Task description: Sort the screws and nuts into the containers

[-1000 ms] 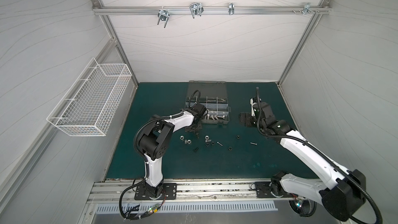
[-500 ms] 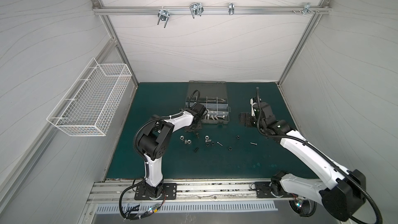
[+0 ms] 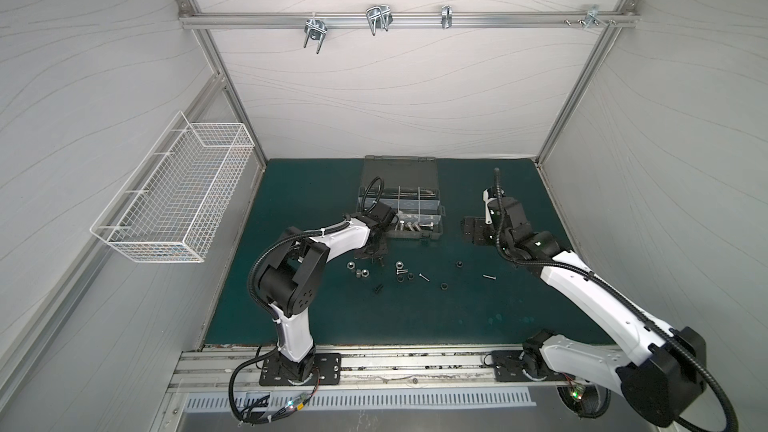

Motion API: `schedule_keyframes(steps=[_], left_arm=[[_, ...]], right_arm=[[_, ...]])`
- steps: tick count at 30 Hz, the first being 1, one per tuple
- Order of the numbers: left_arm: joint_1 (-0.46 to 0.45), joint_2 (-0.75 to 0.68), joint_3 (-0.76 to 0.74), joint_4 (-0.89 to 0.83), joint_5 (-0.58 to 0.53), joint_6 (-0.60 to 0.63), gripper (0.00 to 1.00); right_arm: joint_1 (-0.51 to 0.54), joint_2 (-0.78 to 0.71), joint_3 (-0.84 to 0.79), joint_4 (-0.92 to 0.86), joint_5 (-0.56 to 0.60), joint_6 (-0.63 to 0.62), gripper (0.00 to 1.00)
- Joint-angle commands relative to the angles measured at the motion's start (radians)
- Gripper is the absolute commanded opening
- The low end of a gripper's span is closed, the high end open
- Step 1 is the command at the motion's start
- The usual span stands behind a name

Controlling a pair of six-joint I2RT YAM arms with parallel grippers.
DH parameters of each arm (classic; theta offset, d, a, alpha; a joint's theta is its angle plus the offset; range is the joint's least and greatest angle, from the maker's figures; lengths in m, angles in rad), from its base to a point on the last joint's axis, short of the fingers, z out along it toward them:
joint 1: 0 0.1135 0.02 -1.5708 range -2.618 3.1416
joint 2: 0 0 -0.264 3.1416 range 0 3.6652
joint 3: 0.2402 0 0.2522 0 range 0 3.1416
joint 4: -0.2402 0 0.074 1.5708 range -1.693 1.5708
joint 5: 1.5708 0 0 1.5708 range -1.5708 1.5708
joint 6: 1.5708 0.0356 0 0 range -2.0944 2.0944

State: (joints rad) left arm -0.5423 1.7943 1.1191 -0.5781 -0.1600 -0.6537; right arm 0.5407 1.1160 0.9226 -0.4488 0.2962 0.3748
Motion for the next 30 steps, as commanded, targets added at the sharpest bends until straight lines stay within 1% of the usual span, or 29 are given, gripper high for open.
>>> schedule_keyframes(steps=[1,4,7,13,19,22,30], left_arm=[[-0.006,-0.096,0.011,-0.015,-0.015,0.013,0.03],[-0.007,-0.126,0.034,-0.014,-0.016,0.03,0.03],[-0.007,-0.116,0.075,-0.001,-0.019,0.054,0.03],[-0.002,-0.008,0.228,-0.021,-0.018,0.126,0.04],[0.026,0.096,0.35,-0.032,0.022,0.157,0.04],[0.041,0.141,0.393,-0.051,0.035,0.16,0.04],[0.068,0.214,0.438,-0.054,0.064,0.157,0.08]], right_arm=[[-0.008,-0.022,-0.005,0.005,0.014,0.007,0.99],[-0.009,-0.021,-0.006,0.01,0.014,0.007,0.99],[-0.008,-0.018,-0.004,0.009,0.011,0.012,0.99],[-0.008,-0.024,-0.005,0.003,0.0,0.021,0.99],[-0.008,-0.034,-0.011,-0.002,0.003,0.022,0.99],[-0.009,-0.036,-0.014,-0.001,0.004,0.023,0.99],[-0.008,-0.018,-0.011,0.005,-0.003,0.024,0.99]])
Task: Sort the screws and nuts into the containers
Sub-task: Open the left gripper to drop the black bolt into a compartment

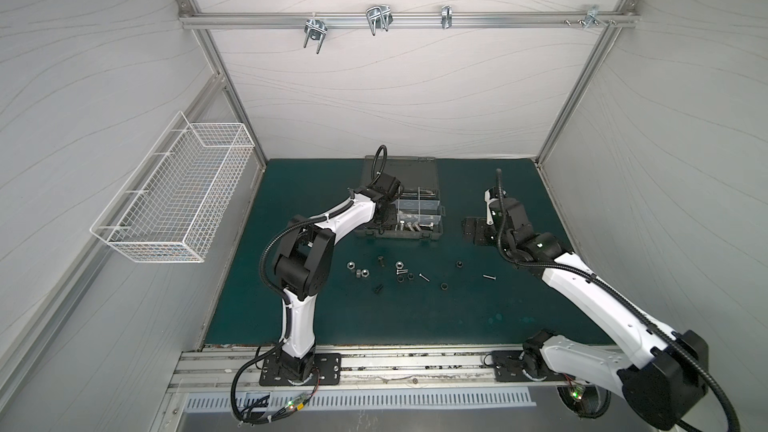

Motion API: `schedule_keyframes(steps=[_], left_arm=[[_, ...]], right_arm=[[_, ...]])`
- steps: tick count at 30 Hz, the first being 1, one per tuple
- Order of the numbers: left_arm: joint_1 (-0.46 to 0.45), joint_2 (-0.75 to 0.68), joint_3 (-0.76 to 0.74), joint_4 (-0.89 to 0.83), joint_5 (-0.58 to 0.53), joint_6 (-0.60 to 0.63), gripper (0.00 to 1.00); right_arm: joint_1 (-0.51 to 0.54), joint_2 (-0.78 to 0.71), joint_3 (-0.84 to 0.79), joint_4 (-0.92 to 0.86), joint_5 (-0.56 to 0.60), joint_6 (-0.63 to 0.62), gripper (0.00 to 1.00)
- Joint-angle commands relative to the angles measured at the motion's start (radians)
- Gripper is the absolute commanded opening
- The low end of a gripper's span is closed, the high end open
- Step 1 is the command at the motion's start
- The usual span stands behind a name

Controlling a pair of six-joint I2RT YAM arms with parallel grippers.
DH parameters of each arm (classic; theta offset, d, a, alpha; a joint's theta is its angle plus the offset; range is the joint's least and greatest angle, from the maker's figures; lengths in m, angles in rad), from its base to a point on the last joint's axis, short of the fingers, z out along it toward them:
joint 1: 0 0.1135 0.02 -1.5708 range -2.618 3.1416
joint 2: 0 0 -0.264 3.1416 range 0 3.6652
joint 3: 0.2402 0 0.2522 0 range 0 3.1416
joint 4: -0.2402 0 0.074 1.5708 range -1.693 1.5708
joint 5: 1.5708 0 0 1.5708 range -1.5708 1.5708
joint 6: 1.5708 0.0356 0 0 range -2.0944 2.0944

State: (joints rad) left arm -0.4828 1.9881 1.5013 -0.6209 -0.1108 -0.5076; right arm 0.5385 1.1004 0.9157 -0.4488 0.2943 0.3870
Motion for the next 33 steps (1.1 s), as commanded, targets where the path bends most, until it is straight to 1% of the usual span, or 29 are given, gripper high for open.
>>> schedule_keyframes(steps=[1,4,6,7,15,22,28,31,33], left_arm=[[0.01,0.025,0.058,-0.013,0.014,0.012,0.1],[0.009,0.025,0.059,-0.014,0.013,0.013,0.22],[0.01,0.019,0.052,-0.009,0.014,0.011,0.28],[0.01,0.015,0.046,-0.005,0.014,0.009,0.29],[0.009,-0.029,0.02,-0.008,0.032,0.003,0.31],[-0.004,-0.161,-0.062,0.0,0.021,-0.017,0.35],[-0.029,-0.315,-0.199,0.0,-0.004,-0.062,0.43],[-0.048,-0.385,-0.273,-0.01,-0.02,-0.094,0.48],[-0.061,-0.424,-0.316,-0.021,-0.029,-0.115,0.5]], right_arm=[[-0.006,-0.001,-0.005,0.006,-0.001,0.011,0.99],[-0.006,0.0,-0.004,0.008,-0.001,0.01,0.99],[-0.006,0.001,-0.004,0.007,-0.001,0.011,0.99],[-0.007,0.002,-0.004,0.007,-0.001,0.01,0.99],[-0.006,0.003,0.0,0.002,-0.002,0.009,0.99],[-0.006,0.006,0.0,0.002,-0.004,0.009,0.99],[-0.008,0.015,0.007,-0.009,-0.015,0.015,0.99],[-0.008,0.015,0.005,-0.016,-0.018,0.02,0.99],[-0.008,0.015,0.0,-0.014,-0.02,0.023,0.99]])
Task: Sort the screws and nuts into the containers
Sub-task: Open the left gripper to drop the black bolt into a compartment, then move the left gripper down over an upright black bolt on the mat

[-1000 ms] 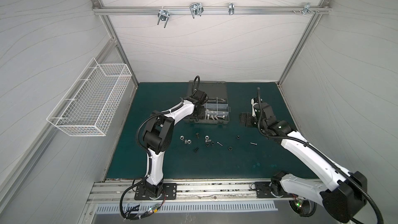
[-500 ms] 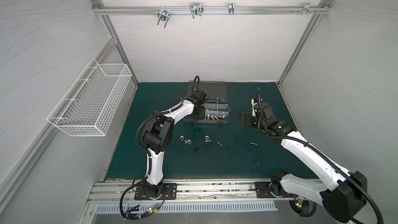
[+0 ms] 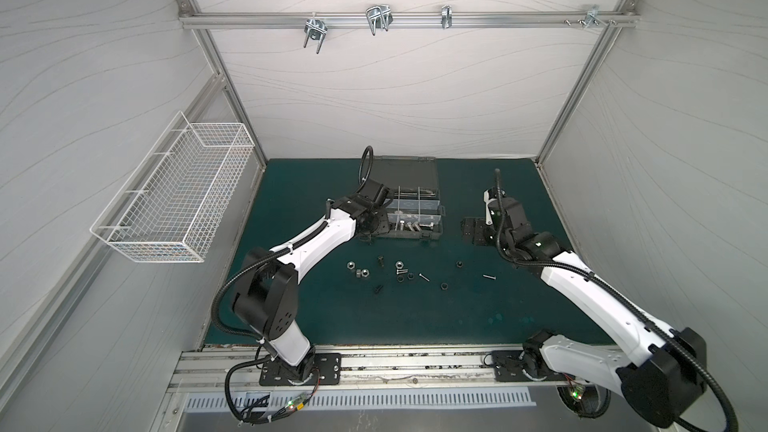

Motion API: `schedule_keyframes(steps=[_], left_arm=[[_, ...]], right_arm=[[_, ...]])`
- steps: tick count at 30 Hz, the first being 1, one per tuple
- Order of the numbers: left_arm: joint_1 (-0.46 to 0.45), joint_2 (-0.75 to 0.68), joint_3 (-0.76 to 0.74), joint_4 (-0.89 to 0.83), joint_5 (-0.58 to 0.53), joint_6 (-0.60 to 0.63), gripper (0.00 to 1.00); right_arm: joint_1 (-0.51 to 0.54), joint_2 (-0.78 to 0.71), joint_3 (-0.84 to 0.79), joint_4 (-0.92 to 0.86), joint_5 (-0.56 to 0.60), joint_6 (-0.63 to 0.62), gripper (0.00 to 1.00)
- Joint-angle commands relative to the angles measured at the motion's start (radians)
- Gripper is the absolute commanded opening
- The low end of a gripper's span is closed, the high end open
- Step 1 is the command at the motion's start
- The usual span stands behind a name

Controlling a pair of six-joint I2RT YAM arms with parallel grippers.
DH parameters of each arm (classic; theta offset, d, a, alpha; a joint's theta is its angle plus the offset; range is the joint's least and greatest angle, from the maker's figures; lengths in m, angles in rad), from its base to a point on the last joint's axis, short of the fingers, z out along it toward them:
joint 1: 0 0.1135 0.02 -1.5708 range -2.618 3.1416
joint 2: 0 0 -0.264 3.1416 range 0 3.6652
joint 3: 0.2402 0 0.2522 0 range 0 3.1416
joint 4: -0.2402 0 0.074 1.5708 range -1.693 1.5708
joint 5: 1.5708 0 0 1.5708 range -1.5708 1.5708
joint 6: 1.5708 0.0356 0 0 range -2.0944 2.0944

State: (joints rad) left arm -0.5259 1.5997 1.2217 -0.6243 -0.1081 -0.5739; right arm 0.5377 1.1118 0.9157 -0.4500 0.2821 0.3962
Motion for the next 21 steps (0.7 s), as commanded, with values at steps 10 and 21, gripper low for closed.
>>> schedule_keyframes(steps=[10,21], left_arm=[[-0.106,-0.093,-0.185,-0.01,-0.014,-0.145,0.49],[-0.134,0.008,-0.191,0.031,0.031,-0.158,0.46]], right_arm=[[-0.007,0.026,0.006,-0.008,-0.019,0.016,0.99],[-0.006,0.022,0.004,-0.012,-0.012,0.01,0.99]])
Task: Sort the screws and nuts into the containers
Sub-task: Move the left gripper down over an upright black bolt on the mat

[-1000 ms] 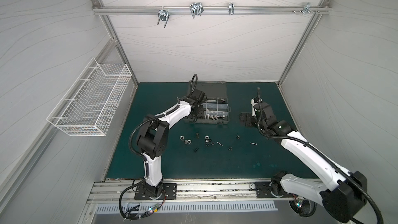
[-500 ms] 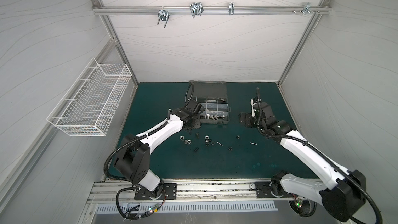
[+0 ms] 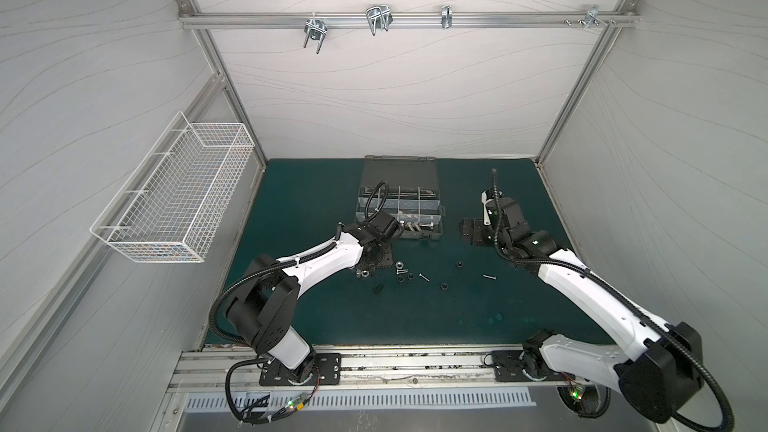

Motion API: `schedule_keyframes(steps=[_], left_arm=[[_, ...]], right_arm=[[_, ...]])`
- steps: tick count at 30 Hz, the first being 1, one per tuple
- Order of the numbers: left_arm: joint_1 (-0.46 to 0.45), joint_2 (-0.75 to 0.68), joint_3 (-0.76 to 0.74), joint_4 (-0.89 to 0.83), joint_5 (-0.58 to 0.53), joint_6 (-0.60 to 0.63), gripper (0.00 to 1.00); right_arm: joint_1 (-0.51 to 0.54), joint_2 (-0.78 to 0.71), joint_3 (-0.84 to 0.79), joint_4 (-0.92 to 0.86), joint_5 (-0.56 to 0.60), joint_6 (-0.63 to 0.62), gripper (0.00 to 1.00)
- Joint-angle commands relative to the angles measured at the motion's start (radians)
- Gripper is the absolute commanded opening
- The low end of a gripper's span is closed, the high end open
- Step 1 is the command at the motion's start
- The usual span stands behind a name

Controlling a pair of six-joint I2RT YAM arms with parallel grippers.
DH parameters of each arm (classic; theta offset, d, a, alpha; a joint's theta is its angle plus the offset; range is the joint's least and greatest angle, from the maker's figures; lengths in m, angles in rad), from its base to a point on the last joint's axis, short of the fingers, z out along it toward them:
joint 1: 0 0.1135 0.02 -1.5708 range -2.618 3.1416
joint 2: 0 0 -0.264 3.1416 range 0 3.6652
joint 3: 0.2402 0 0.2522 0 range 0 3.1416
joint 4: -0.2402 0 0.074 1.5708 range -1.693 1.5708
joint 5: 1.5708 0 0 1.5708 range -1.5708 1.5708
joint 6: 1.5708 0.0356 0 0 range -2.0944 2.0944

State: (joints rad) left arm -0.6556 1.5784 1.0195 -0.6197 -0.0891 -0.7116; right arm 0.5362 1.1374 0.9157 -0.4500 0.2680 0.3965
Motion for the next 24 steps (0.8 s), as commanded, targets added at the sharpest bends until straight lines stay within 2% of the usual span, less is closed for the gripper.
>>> schedule_keyframes(steps=[1,11,24], left_arm=[[-0.004,0.04,0.015,0.029,0.012,-0.017,0.46],[-0.004,0.157,0.074,0.023,-0.019,-0.004,0.4],[-0.004,0.236,0.105,0.028,-0.021,0.009,0.35]], right_arm=[[-0.006,-0.004,0.004,-0.01,0.002,0.01,0.99],[-0.005,-0.008,0.009,-0.009,0.016,0.004,0.99],[-0.01,-0.007,0.009,-0.009,0.027,-0.001,0.99]])
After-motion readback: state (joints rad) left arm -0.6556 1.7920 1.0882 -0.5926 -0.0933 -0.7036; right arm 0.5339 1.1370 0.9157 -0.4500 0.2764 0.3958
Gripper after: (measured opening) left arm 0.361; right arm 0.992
